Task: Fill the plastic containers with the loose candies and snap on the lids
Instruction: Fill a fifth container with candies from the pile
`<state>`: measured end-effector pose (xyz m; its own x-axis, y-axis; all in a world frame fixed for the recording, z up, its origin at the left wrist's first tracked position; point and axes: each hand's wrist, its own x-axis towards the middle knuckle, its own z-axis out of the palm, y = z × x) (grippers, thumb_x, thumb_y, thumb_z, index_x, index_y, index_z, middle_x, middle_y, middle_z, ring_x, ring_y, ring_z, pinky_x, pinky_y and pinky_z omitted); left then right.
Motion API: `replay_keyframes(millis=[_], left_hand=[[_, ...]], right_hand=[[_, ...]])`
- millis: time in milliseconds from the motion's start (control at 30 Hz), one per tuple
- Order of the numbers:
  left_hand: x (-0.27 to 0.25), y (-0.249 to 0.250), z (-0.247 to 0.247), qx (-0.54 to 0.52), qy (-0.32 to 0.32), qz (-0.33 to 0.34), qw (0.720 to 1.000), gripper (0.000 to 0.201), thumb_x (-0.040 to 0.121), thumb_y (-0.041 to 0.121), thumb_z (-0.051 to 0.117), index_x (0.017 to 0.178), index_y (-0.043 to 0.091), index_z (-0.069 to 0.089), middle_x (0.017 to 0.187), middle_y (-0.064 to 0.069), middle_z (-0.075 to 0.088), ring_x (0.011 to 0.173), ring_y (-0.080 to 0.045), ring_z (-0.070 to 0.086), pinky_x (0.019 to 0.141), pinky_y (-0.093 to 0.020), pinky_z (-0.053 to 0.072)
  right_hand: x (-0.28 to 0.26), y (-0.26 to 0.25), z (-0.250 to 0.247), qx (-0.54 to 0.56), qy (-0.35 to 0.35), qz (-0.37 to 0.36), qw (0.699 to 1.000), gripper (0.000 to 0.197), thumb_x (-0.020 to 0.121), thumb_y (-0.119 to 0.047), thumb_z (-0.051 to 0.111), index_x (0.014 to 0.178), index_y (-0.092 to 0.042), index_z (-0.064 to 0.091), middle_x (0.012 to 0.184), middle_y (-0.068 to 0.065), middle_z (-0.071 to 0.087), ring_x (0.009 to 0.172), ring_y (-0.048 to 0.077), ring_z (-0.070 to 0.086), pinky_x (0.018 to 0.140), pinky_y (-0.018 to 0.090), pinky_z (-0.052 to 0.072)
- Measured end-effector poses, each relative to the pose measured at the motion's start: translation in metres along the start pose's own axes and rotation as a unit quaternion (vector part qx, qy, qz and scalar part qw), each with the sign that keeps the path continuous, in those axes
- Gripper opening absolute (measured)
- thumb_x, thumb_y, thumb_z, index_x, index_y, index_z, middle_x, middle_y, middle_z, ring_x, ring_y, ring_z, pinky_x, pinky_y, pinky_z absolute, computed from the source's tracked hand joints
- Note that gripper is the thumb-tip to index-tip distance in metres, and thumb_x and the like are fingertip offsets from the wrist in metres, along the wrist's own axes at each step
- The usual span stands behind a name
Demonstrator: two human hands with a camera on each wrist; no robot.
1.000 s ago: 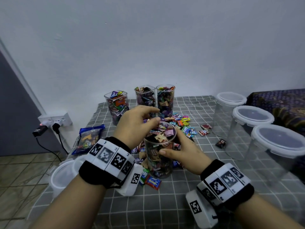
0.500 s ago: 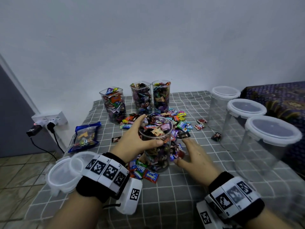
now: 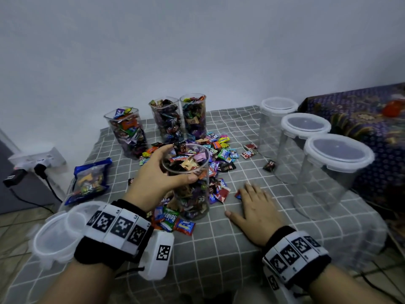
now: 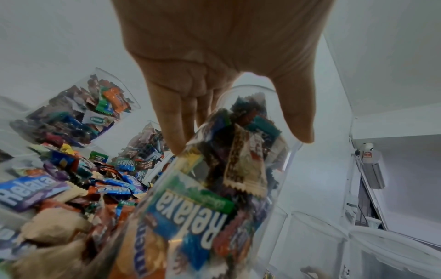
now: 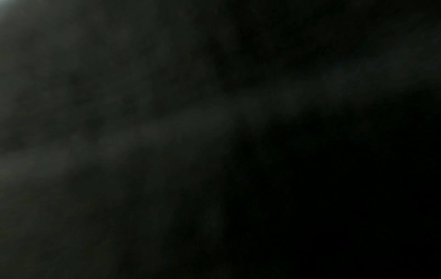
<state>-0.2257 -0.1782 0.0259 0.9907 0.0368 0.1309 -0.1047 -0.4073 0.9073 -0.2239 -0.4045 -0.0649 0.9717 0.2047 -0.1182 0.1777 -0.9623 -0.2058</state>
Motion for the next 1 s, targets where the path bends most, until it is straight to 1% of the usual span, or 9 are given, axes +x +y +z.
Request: replay_keyframes(millis=[200,267,433,500,633,733,800,900,1000], left_hand=[[0.014,0.017,0.002,0.024,-0.015,0.021,0.999,0.105,0.033,0.051,0.081,0.129,0.024,0.048,0.119,0.013,0.059,0.106,-0.001,0.057,0.088,-0.019,0.043],[0.021,0.029,0.001,0.029,-0.012,0.034,0.999,0.099,0.032,0.056,0.076,0.123,0.029,0.05,0.108,0.023,0.059,0.1,0.007,0.056,0.089,-0.021,0.044],[0.05,0.063,0.01,-0.02,-0.005,0.057,0.998,0.069,0.037,0.049,0.076,0.101,0.032,0.056,0.087,0.029,0.066,0.087,0.009,0.062,0.087,-0.032,0.052],[0.07,0.07,0.023,-0.045,0.009,0.07,0.996,0.07,0.041,0.037,0.082,0.105,0.026,0.055,0.09,0.021,0.067,0.088,0.001,0.064,0.086,-0.033,0.054],[0.124,0.071,0.056,-0.054,0.054,0.074,0.994,0.074,0.064,0.019,0.084,0.127,0.009,0.047,0.103,0.009,0.06,0.092,-0.003,0.061,0.082,-0.022,0.053],[0.163,0.063,0.086,-0.039,0.068,0.068,0.995,0.078,0.065,0.026,0.084,0.13,0.009,0.044,0.112,0.001,0.059,0.105,-0.011,0.059,0.095,-0.03,0.049],[0.185,0.059,0.102,-0.028,0.069,0.06,0.995,0.086,0.062,0.031,0.086,0.133,0.009,0.042,0.116,0.001,0.058,0.105,-0.011,0.057,0.093,-0.021,0.049],[0.21,0.051,0.124,-0.021,0.078,0.046,0.996,0.094,0.057,0.041,0.086,0.135,0.011,0.041,0.124,-0.003,0.058,0.11,-0.014,0.057,0.097,-0.032,0.048],[0.229,0.045,0.138,-0.017,0.09,0.033,0.995,0.094,0.057,0.042,0.085,0.135,0.011,0.042,0.12,-0.001,0.059,0.11,-0.014,0.057,0.099,-0.029,0.045]], right_hand=[[0.002,0.002,0.002,-0.001,-0.004,-0.005,1.0,0.109,0.061,-0.076,-0.004,0.151,-0.016,0.009,0.159,0.005,0.001,0.146,0.02,0.0,0.117,0.035,-0.001],[0.002,0.007,-0.001,-0.003,-0.01,-0.011,1.0,0.103,0.066,-0.075,0.005,0.151,-0.016,0.009,0.159,0.005,0.002,0.146,0.019,0.001,0.117,0.034,0.0],[0.0,0.018,-0.004,0.002,0.015,-0.006,1.0,0.111,0.056,-0.075,-0.007,0.15,-0.019,0.012,0.159,0.003,0.005,0.146,0.018,0.002,0.117,0.035,-0.001],[0.001,0.019,-0.005,0.009,0.013,-0.008,1.0,0.106,0.063,-0.077,-0.001,0.15,-0.018,0.011,0.159,0.005,0.004,0.146,0.02,0.0,0.117,0.036,-0.002],[0.001,0.018,-0.006,0.015,0.01,-0.01,1.0,0.086,0.087,-0.07,0.028,0.151,-0.016,0.009,0.159,0.007,0.002,0.146,0.022,-0.002,0.116,0.038,-0.005],[0.0,0.019,-0.005,0.025,0.015,-0.01,1.0,0.085,0.088,-0.069,0.03,0.151,-0.015,0.008,0.159,0.007,0.001,0.146,0.023,-0.004,0.116,0.038,-0.007],[0.0,0.019,-0.005,0.032,0.017,-0.01,0.999,0.085,0.088,-0.068,0.031,0.151,-0.015,0.009,0.159,0.007,0.001,0.146,0.023,-0.004,0.116,0.039,-0.007],[-0.001,0.019,-0.007,0.041,0.015,-0.013,0.999,0.084,0.089,-0.066,0.032,0.15,-0.014,0.008,0.159,0.008,0.0,0.146,0.023,-0.005,0.117,0.04,-0.008],[-0.002,0.019,-0.009,0.049,0.013,-0.015,0.999,0.084,0.089,-0.066,0.031,0.151,-0.014,0.007,0.159,0.008,-0.002,0.146,0.023,-0.007,0.115,0.039,-0.011]])
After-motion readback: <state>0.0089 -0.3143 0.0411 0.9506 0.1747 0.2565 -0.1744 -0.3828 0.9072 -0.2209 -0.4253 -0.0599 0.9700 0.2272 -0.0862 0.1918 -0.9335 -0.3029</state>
